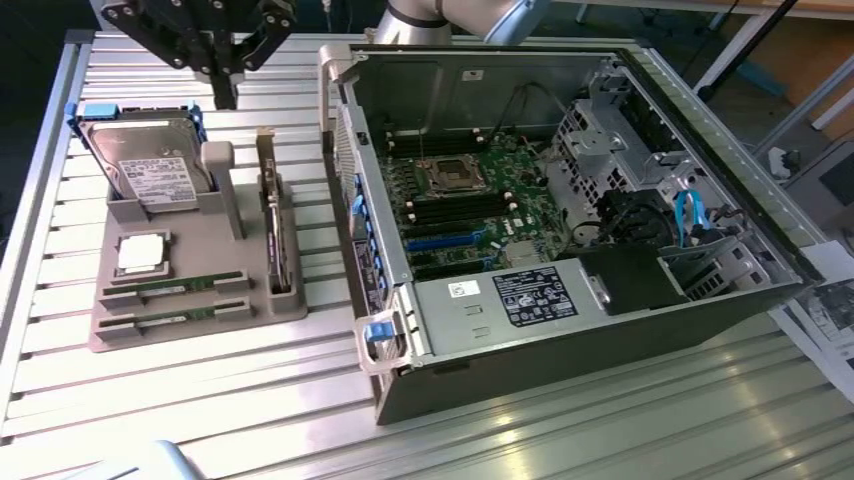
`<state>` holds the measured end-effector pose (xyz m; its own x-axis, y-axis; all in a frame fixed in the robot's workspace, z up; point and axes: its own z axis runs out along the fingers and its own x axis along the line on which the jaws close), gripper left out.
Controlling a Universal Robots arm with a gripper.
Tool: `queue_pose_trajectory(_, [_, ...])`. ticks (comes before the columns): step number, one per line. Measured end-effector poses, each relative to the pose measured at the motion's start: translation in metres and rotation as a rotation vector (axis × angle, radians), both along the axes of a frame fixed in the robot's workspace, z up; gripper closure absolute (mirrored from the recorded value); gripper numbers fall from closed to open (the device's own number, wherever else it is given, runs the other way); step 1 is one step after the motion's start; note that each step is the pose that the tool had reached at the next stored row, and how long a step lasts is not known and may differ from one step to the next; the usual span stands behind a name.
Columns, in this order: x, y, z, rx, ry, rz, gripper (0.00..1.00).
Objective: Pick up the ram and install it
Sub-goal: 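Reach for the ram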
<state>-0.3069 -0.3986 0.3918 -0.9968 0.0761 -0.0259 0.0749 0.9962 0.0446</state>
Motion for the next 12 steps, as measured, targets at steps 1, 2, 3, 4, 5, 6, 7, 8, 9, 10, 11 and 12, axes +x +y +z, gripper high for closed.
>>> queue_pose_trajectory(1, [-0.005,0.0,-0.0001,0.0,-0.0002,0.0,0.9])
queue_pose_trajectory(2, [-0.014,0.0,-0.0003,0.0001,-0.0003,0.0,0.9])
queue_pose_trajectory(3, [-0.023,0.0,-0.0004,0.0001,-0.0005,0.0,0.9])
queue_pose_trajectory(4, [-0.029,0.0,-0.0005,0.0001,-0.0006,0.0,0.9])
queue_pose_trajectory(5, [-0.034,0.0001,-0.0006,0.0002,-0.0007,0.0,0.9])
queue_pose_trajectory(6, [-0.041,0.0001,-0.0006,0.0001,-0.0006,0.0,0.9])
queue_pose_trajectory(7, [-0.046,0.0001,-0.0006,0.0004,-0.0006,0.0,0.9])
queue_pose_trajectory(8, [-0.047,0.0001,-0.0007,0.0005,-0.0008,0.0,0.9])
queue_pose_trajectory(9, [-0.047,0.0001,-0.0007,0.0005,-0.0008,0.0,0.9])
queue_pose_trajectory(10, [-0.047,-0.0009,-0.0006,0.0006,-0.0006,0.0,0.9])
queue_pose_trajectory(11, [-0.047,-0.0026,-0.0006,0.0005,-0.0007,0.0,0.9])
queue_pose_trajectory(12, [-0.047,-0.0049,-0.0007,0.0006,-0.0007,0.0,0.9])
